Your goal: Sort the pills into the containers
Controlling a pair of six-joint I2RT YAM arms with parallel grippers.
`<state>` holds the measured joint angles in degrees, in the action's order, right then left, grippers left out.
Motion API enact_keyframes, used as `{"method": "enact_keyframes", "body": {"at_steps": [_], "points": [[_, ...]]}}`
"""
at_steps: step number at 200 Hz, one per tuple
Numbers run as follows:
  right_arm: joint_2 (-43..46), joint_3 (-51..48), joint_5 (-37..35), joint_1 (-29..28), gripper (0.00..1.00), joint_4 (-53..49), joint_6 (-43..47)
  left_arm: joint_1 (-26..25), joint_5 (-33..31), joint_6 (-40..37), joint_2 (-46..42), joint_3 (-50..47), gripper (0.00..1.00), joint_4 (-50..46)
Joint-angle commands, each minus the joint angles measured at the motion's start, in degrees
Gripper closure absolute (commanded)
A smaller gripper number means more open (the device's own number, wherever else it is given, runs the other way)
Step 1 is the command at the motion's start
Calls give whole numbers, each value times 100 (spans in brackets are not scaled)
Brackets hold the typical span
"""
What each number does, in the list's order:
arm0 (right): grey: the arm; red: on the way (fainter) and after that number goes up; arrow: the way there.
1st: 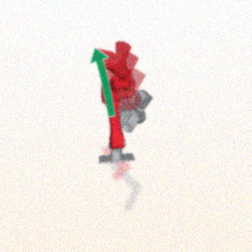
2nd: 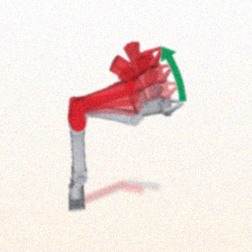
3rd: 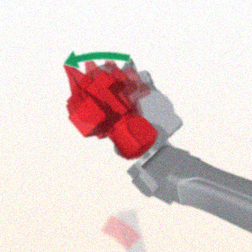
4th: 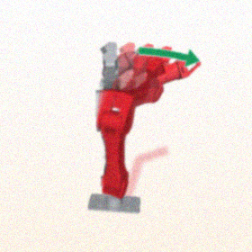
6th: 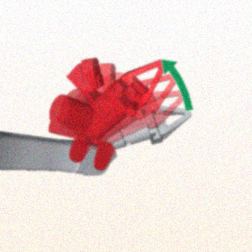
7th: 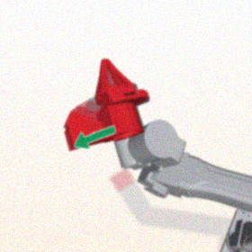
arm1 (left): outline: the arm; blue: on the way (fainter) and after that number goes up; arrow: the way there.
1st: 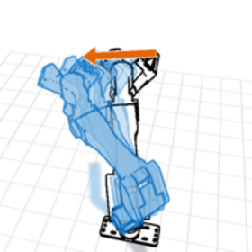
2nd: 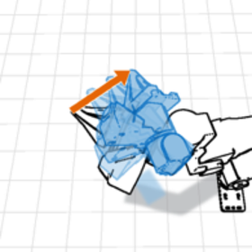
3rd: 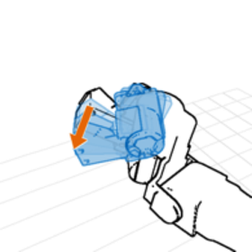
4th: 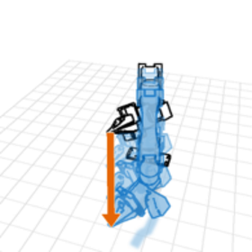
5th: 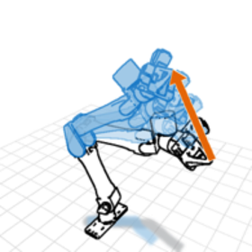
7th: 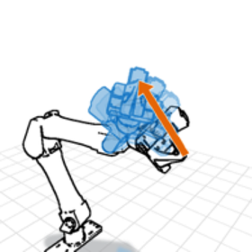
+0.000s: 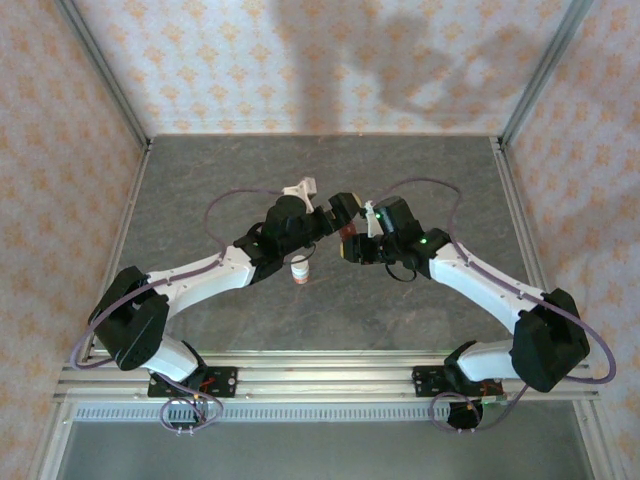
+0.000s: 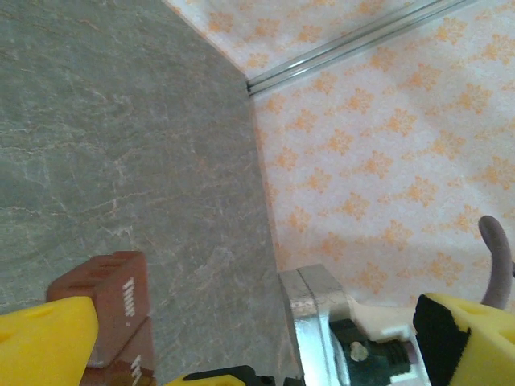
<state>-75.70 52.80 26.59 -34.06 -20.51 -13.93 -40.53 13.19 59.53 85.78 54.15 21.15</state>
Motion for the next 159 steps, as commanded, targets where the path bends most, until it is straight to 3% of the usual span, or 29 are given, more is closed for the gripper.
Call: {"method": "enact_keyframes", "body": {"at_steps": [1,159], "points": [[-11,42,-67,5,71,130,-53,-45,-219,-132,-127,-47,1,-137],[-186,91,101,-116,72,231,-51,-76,-19,15,150,208,0,118]]}}
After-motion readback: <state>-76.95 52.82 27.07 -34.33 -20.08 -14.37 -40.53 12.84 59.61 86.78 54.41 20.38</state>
